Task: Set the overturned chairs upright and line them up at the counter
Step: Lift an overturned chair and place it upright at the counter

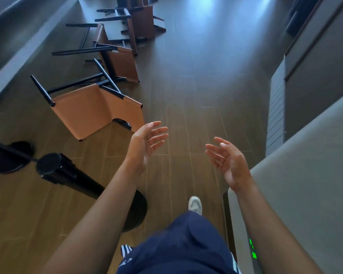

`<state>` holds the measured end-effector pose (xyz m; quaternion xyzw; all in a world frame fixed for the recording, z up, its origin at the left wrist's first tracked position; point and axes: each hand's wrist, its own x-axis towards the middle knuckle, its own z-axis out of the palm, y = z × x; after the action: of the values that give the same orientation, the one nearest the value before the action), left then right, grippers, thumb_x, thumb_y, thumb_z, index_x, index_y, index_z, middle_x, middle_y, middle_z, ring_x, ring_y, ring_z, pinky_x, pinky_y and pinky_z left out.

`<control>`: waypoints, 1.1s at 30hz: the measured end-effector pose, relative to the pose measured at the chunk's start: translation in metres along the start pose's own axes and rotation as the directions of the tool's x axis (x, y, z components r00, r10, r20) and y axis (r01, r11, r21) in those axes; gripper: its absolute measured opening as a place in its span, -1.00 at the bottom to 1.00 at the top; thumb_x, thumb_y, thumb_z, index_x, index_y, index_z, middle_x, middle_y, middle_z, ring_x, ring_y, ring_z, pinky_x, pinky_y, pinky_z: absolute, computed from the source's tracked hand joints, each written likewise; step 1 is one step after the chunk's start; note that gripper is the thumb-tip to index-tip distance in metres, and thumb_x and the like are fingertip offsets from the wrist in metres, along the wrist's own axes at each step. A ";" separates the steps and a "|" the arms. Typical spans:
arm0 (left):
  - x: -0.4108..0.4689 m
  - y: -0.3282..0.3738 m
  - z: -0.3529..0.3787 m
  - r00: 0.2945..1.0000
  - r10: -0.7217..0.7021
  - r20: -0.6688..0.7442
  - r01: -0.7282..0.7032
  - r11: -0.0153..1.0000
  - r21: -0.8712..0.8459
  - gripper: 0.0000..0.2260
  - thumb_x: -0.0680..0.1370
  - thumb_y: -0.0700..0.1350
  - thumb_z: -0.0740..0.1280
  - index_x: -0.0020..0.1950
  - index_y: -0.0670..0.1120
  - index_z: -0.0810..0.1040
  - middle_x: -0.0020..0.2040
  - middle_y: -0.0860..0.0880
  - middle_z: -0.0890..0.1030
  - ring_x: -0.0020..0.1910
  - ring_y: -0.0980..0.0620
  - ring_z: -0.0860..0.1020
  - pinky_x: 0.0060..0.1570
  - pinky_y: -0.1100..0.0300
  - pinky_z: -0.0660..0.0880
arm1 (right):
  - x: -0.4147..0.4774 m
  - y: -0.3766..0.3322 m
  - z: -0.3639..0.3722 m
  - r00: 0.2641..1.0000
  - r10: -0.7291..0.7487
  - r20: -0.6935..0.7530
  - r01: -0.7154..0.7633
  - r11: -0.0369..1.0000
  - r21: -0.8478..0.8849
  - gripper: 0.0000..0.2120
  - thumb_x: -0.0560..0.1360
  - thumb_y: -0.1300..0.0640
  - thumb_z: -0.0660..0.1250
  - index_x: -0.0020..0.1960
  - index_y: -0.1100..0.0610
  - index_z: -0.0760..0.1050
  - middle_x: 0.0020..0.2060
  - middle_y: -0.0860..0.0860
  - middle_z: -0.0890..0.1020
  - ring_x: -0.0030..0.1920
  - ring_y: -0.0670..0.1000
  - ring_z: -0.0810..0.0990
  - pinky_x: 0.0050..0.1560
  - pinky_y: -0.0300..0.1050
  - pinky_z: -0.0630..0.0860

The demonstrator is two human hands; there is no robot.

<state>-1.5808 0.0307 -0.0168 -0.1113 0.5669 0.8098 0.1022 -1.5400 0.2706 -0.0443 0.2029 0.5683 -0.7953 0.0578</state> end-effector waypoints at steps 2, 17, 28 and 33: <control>0.023 0.001 0.006 1.000 -0.001 -0.013 0.001 1.000 -0.001 -0.74 0.65 -0.05 0.14 0.16 -0.12 0.57 0.07 -0.11 0.67 0.06 -0.07 0.64 0.01 0.10 0.52 | 0.028 -0.008 0.001 1.000 0.008 0.016 -0.008 1.000 0.001 -0.76 0.64 0.13 0.17 0.22 0.09 0.54 0.04 0.10 0.70 0.09 0.11 0.67 0.04 -0.02 0.52; 0.210 0.035 0.086 0.989 0.047 -0.142 -0.057 0.996 -0.065 -0.75 0.63 -0.03 0.19 0.14 -0.11 0.60 0.08 -0.12 0.67 0.04 -0.05 0.65 -0.02 0.10 0.51 | 0.249 -0.114 -0.011 0.988 0.037 0.151 -0.031 0.998 -0.046 -0.76 0.62 0.12 0.19 0.21 0.07 0.55 0.04 0.11 0.71 0.03 0.07 0.68 -0.01 -0.04 0.49; 0.303 0.044 0.088 0.971 0.038 -0.236 -0.065 0.992 -0.109 -0.76 0.62 -0.04 0.19 0.12 -0.11 0.59 0.06 -0.12 0.67 0.05 -0.07 0.64 -0.01 0.09 0.52 | 0.354 -0.138 0.006 0.974 0.124 0.189 -0.120 0.992 -0.032 -0.78 0.61 0.12 0.21 0.19 0.07 0.56 0.03 0.10 0.71 0.01 0.04 0.70 -0.02 -0.06 0.49; 0.372 0.054 0.079 0.969 0.015 -0.246 -0.043 0.993 -0.107 -0.76 0.61 -0.04 0.21 0.12 -0.11 0.60 0.07 -0.13 0.68 0.05 -0.08 0.64 0.03 0.07 0.51 | 0.416 -0.151 0.035 0.974 0.120 0.193 -0.111 0.992 -0.062 -0.77 0.61 0.13 0.20 0.18 0.06 0.56 0.04 0.11 0.71 0.03 0.06 0.70 0.01 -0.04 0.48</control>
<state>-1.9563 0.1016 -0.0524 -0.2077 0.5305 0.8217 0.0133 -1.9770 0.3479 -0.0636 0.1546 0.5670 -0.7921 0.1648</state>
